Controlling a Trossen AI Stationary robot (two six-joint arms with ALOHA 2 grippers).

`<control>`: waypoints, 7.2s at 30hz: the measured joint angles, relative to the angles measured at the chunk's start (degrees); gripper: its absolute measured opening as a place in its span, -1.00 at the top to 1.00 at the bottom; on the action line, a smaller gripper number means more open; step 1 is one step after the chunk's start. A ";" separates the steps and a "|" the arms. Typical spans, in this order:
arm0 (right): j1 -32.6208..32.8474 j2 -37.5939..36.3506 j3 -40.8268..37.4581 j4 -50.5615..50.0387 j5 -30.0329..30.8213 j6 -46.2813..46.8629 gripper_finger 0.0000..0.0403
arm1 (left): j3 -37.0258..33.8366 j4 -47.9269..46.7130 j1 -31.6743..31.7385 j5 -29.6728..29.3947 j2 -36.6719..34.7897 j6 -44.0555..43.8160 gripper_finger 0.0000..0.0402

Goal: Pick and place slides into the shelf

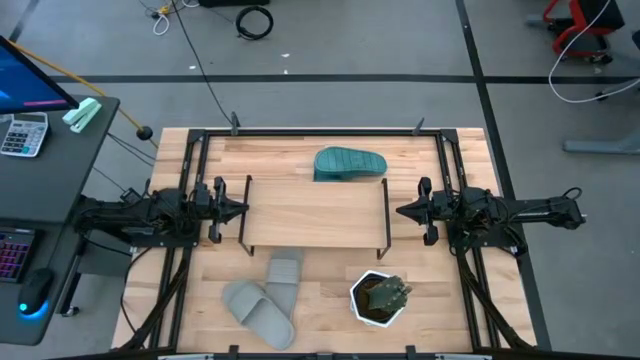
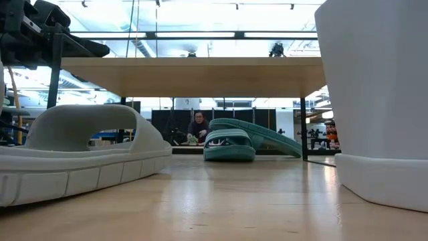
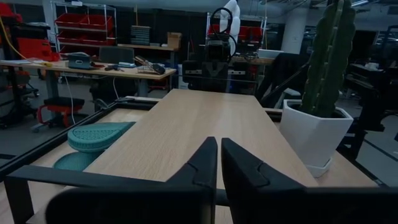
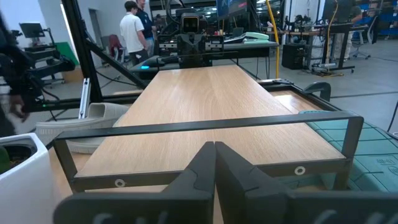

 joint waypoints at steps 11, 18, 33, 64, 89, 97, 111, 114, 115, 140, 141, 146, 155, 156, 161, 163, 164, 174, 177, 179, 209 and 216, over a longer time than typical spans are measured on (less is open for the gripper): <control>0.00 0.00 0.02 0.02 0.00 -0.02 0.93 | 0.02 0.02 0.00 0.00 0.00 0.02 0.87; 0.00 0.00 0.02 0.02 0.00 -0.02 0.93 | 0.00 0.02 0.00 0.00 0.00 0.00 0.87; 0.02 0.01 0.00 0.01 0.00 -0.02 0.93 | 0.00 0.02 0.00 0.00 0.00 1.92 0.87; 0.02 0.06 1.08 0.35 0.00 3.28 0.93 | 0.02 8.80 0.00 -0.03 0.00 -10.74 0.83; -0.02 14.30 39.06 1.83 25.63 10.36 0.93 | 5.38 35.64 -0.01 -11.78 0.02 -13.51 0.88; -0.02 25.83 55.79 -16.74 25.70 12.47 0.93 | 16.81 21.83 0.00 -11.80 4.40 -10.91 0.90; 0.00 39.90 81.89 -54.64 15.39 15.64 0.85 | 41.63 8.13 0.00 -14.82 31.45 -6.01 0.32; 0.00 41.21 84.37 -61.21 15.19 16.49 0.80 | 50.00 -8.54 0.00 -14.77 35.41 -12.91 0.23; 0.00 41.49 84.86 -63.02 15.21 16.97 0.78 | 53.03 -15.73 0.00 -14.70 36.65 -15.85 0.21; -1.35 49.29 84.08 -79.94 15.80 18.18 0.44 | 54.29 -57.58 -14.08 16.04 46.51 -56.72 0.27; -1.85 49.56 84.08 -80.06 15.84 18.21 0.42 | 52.93 -55.76 -15.09 18.08 46.51 -57.78 0.23; -4.01 49.66 84.11 -80.72 15.87 18.23 0.39 | 47.43 -51.07 -21.97 28.22 46.51 -64.71 0.06; -4.96 49.62 84.11 -81.70 15.45 18.69 0.40 | 38.60 -36.69 -32.36 16.03 46.51 -73.24 -0.02; -4.96 49.62 84.11 -82.21 15.45 18.71 0.39 | 37.40 -34.44 -33.12 15.16 46.53 -74.13 -0.01; -4.96 49.59 84.11 -84.04 15.43 18.71 0.40 | 32.04 -25.74 -37.22 12.53 46.64 -79.72 0.07; -4.96 49.59 84.11 -84.00 15.44 18.71 0.40 | 30.71 -24.48 -38.99 10.82 46.88 -81.51 0.09; -4.96 49.61 84.11 -84.01 15.44 18.73 0.40 | 30.24 -24.18 -39.81 9.96 46.95 -82.86 0.10; -4.96 49.62 84.11 -84.02 15.40 21.45 0.39 | 25.28 -22.16 -46.88 5.71 48.03 -91.58 0.01; -4.96 49.62 84.11 -84.02 15.41 21.66 0.39 | 24.48 -22.81 -48.21 4.92 49.57 -91.32 -0.04; -4.96 49.62 84.11 -84.00 15.39 21.66 0.40 | 24.39 -23.69 -48.75 4.94 50.89 -91.79 -0.05; -4.96 49.64 84.11 -84.00 15.40 25.75 0.39 | 24.37 -5.35 -51.36 -1.50 65.70 -94.72 -0.20; -4.96 49.64 84.11 -84.00 15.41 25.75 0.39 | 24.37 -7.25 -51.36 -2.05 65.70 -96.04 -0.34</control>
